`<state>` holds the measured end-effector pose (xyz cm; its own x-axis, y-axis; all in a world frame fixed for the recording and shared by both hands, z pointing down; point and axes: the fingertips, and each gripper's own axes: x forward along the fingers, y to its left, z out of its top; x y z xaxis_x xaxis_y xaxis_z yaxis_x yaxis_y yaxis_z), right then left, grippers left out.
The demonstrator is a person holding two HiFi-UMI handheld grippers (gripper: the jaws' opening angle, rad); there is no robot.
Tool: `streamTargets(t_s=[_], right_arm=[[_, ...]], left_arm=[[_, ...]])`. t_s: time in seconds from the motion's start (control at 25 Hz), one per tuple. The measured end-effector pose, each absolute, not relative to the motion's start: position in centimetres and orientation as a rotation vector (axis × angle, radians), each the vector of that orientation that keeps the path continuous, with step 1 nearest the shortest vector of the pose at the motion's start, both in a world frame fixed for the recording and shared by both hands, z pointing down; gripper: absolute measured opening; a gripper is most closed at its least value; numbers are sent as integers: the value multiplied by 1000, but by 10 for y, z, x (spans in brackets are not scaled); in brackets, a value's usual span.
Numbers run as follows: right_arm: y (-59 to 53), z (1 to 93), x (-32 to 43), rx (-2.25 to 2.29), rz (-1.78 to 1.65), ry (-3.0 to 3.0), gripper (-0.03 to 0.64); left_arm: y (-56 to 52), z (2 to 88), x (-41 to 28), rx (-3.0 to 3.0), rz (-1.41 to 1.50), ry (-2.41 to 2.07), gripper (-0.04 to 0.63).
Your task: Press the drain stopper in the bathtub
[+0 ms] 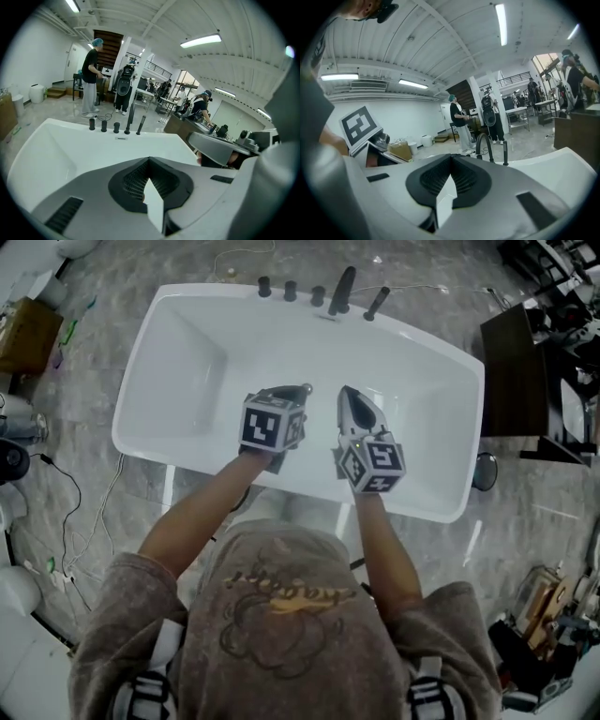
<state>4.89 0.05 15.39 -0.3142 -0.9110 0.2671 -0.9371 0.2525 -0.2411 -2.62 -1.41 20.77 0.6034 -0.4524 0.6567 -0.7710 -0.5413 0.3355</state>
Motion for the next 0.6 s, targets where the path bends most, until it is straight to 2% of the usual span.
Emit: streamTargets(t_s=[0.6], right_arm=[[53,74,10,1561,439,-2644,2]], left_arm=[[32,108,-37,2464,486,-858,0]])
